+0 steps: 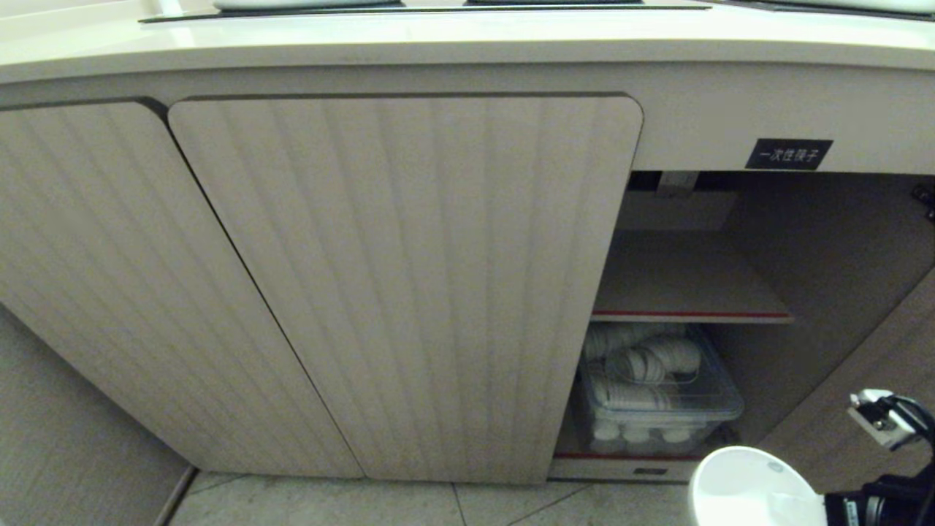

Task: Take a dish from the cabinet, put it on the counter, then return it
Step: Place it on the table

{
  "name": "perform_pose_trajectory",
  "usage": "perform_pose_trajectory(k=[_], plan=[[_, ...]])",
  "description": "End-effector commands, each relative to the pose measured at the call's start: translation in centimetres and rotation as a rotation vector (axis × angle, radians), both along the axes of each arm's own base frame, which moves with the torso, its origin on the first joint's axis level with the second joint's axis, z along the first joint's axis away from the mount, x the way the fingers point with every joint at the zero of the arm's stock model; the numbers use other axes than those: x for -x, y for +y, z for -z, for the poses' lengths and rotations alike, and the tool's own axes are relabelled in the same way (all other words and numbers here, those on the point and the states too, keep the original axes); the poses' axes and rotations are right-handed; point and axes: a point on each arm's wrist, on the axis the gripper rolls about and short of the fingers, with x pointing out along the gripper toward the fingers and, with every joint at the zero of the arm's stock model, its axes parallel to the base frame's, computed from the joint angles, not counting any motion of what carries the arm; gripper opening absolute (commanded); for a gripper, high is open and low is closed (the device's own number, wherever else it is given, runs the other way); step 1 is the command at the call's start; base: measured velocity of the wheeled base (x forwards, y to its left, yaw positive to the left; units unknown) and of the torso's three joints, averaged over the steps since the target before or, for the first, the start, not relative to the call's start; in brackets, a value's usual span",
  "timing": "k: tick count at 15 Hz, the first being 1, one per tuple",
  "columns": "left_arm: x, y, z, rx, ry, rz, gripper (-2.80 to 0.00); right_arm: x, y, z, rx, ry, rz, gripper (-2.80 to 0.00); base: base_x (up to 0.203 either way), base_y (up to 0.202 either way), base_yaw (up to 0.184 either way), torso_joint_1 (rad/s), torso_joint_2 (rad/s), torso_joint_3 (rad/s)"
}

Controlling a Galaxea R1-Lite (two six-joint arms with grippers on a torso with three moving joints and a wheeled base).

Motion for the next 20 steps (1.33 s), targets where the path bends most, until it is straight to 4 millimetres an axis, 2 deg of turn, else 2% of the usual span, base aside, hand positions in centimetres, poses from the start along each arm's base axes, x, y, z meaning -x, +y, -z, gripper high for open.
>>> perform_pose_trajectory(k=[1, 4, 10, 20], plan=[[0.00, 0.00, 0.01, 0.000, 0.000, 0.000, -2.80, -0.15, 0.05, -0.23, -0.016, -0.005, 0.011, -2.80, 0.000, 0.000, 0.000, 0.000, 0.00, 0.000], [0.00, 0.00, -0.01, 0.000, 0.000, 0.000, -2.80, 0.10, -0.05, 0.28, -0.007, 0.020, 0.033, -2.80, 0.000, 0.000, 0.000, 0.000, 0.00, 0.000], [0.00, 0.00, 0.00, 0.000, 0.000, 0.000, -2.80, -0.40, 0.07, 0.04, -0.009, 0.013, 0.033, -2.80, 0.000, 0.000, 0.000, 0.000, 0.00, 0.000], [0.00, 0.00, 0.01, 0.000, 0.000, 0.000, -2.80, -0.01, -0.03, 0.35, -0.002, 0.022, 0.031, -2.80, 0.000, 0.000, 0.000, 0.000, 0.00, 0.000]])
